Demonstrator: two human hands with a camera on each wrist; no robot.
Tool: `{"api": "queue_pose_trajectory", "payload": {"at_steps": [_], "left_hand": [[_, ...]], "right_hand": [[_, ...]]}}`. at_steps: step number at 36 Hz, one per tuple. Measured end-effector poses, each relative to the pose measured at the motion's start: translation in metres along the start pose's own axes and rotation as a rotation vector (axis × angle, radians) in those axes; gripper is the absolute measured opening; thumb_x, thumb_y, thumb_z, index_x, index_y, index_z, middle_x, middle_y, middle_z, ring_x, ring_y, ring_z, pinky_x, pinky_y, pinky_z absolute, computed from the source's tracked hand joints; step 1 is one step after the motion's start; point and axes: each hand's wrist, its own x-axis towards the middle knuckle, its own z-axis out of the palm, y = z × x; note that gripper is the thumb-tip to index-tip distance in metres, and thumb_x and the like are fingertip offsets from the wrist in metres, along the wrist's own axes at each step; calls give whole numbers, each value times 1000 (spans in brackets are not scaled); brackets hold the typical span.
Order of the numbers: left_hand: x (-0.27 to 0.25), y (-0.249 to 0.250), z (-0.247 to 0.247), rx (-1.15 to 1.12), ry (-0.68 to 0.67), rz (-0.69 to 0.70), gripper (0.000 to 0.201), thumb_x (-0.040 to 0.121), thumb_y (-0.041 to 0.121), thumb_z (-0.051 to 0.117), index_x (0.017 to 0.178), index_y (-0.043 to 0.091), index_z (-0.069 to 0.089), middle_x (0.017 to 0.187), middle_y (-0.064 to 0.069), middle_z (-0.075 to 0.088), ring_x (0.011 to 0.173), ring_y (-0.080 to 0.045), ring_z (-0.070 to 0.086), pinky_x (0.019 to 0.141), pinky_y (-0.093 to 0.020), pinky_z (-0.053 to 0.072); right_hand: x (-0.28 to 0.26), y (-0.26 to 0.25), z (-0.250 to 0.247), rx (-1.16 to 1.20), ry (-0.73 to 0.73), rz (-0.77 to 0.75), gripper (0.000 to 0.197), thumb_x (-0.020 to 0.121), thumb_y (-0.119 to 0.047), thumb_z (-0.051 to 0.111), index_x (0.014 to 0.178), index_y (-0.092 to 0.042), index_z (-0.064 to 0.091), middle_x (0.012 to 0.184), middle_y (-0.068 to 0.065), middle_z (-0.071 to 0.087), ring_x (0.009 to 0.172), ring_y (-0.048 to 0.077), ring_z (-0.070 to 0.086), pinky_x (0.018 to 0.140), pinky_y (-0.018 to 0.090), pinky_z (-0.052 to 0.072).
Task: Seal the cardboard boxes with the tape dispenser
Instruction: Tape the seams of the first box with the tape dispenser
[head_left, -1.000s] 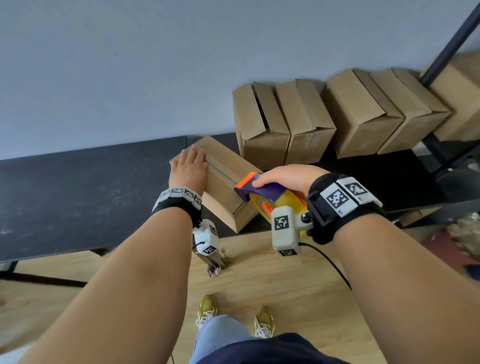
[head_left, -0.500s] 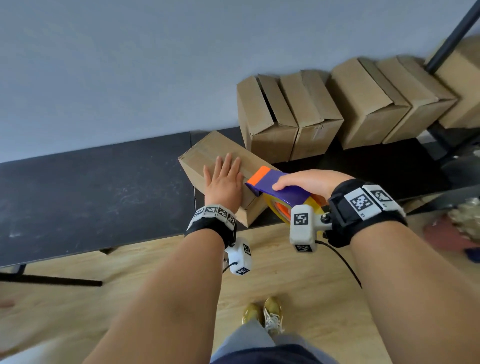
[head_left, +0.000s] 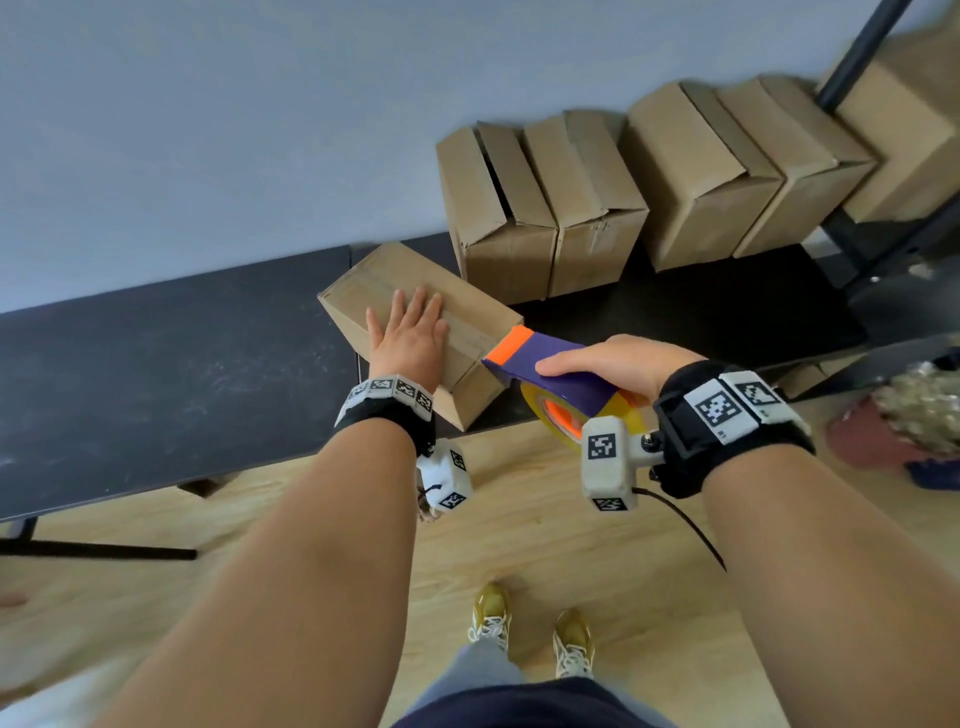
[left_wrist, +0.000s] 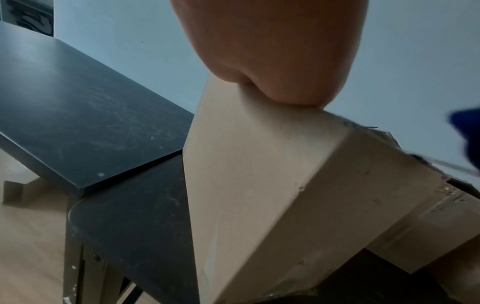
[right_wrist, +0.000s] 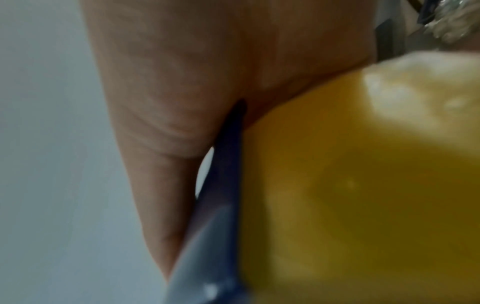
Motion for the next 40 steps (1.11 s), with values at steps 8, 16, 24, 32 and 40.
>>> {"api": "queue_pose_trajectory", "payload": {"at_steps": [8, 16, 24, 32, 40], "left_hand": [[-3, 3, -3, 42, -13, -8, 50, 104, 32, 14, 154, 25, 10, 161, 3, 1, 148, -21, -8, 117, -52, -8], [-2, 4, -3, 5, 11, -28, 50, 104, 36, 13, 154, 25, 12, 161, 4, 4, 148, -19, -3, 119, -45, -6], [-5, 9, 0, -73, 91, -58, 52, 104, 38, 25, 152, 18, 19, 161, -4, 9, 148, -22, 5, 121, -36, 6], [-25, 36, 5, -148, 110, 2, 52, 104, 34, 31, 151, 13, 24, 160, -6, 14, 148, -22, 8, 120, -34, 6], [-46, 33, 7, -112, 29, 83, 76, 91, 36, 46, 154, 17, 8, 161, 1, -1, 148, -16, -8, 120, -36, -5]], "right_hand": [[-3, 21, -4, -11, -43, -3, 59, 69, -65, 74, 102, -17, 63, 97, 5, 71, 89, 21, 68, 81, 34, 53], [5, 23, 7, -35, -29, -21, 54, 72, -64, 73, 95, -15, 65, 94, 5, 72, 90, 23, 69, 90, 36, 52], [9, 21, 28, -14, 0, -40, 46, 80, -61, 68, 86, -16, 59, 86, 3, 66, 77, 19, 63, 64, 28, 45], [13, 20, 32, -9, 29, -83, 43, 82, -59, 66, 86, -17, 58, 83, 1, 61, 74, 15, 58, 59, 27, 40], [14, 24, 29, 3, -7, -65, 50, 79, -60, 68, 94, -12, 64, 90, 6, 70, 80, 20, 66, 70, 30, 48]]}}
